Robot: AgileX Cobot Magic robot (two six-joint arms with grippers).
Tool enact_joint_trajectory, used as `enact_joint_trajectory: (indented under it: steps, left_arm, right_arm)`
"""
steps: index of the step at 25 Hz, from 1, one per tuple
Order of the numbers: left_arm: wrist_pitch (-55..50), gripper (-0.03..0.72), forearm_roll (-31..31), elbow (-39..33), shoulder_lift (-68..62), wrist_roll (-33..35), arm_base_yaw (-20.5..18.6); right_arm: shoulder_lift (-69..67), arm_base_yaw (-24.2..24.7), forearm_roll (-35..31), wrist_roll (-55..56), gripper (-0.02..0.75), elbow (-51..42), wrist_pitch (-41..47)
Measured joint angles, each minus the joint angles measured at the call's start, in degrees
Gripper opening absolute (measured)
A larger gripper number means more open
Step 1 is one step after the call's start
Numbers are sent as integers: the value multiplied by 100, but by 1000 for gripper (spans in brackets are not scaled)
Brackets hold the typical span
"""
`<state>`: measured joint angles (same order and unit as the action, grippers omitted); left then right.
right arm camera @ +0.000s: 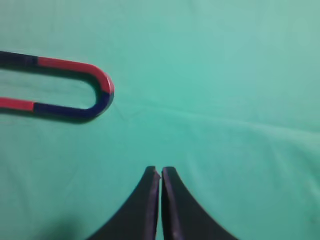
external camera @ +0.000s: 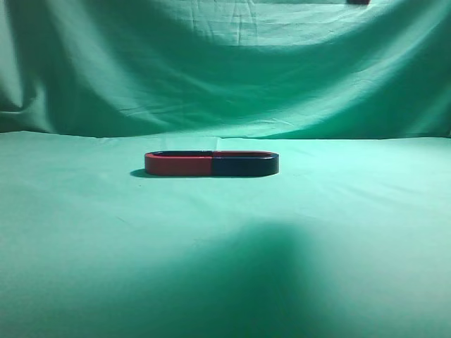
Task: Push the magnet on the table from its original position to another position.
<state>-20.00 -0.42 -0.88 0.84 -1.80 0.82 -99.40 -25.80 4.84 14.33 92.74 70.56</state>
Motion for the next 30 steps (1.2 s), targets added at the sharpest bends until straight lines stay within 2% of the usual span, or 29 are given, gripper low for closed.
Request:
enact_joint_trajectory:
  steps: [8,18,23,30]
  left_arm:
    - [0,372,0,0,0,0,0]
    - [0,372,0,0,0,0,0]
    - [0,372,0,0,0,0,0]
    - [0,372,0,0,0,0,0]
  right_arm:
    - [2350,0,113,414,0,-1875,24]
    - [5071,0,16,502,0,-4151,-1072]
    - [6104,0,-48,470,0,-4430,-708]
    - [7121,0,42,-167,0,-4558,-855]
